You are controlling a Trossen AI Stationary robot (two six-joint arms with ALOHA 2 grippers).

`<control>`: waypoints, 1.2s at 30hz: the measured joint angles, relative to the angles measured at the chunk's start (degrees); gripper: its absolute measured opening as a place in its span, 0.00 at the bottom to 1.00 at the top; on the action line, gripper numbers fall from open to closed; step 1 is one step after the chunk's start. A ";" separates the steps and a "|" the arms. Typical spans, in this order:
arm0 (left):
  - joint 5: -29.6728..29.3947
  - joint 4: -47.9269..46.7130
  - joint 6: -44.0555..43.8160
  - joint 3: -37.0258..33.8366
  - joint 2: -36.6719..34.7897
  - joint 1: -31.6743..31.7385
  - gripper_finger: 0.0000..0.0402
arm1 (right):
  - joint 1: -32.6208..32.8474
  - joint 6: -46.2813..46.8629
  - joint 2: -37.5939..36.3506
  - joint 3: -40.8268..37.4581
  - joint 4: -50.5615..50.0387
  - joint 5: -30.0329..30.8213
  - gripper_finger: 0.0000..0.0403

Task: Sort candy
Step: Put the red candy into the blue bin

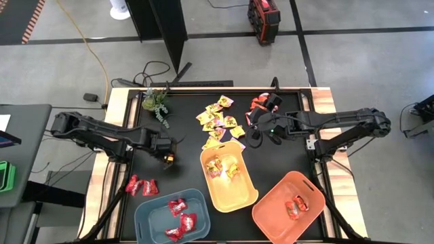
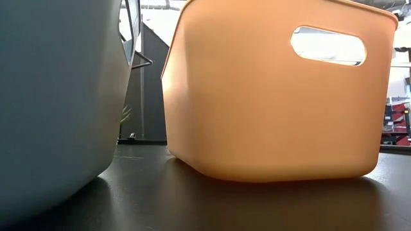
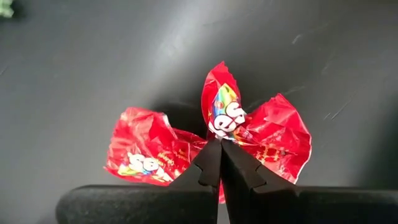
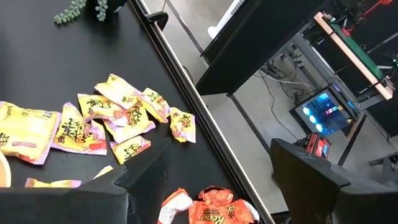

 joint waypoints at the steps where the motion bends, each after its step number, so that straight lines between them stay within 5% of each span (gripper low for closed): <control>1: 0.11 0.72 0.64 -0.08 0.00 0.17 0.00 | 0.00 -0.08 0.00 0.00 0.12 0.00 0.72; 6: 0.38 0.01 1.98 -0.12 0.00 0.99 0.05 | 0.00 -0.19 0.00 0.00 0.16 0.00 0.72; 19: 1.26 -5.69 3.30 3.72 -0.02 1.09 0.43 | 0.00 -0.25 0.00 0.00 0.14 0.00 0.72; 36: 0.47 -8.51 1.08 0.16 -0.04 1.08 0.43 | 0.00 -0.69 0.00 0.00 0.12 0.00 0.72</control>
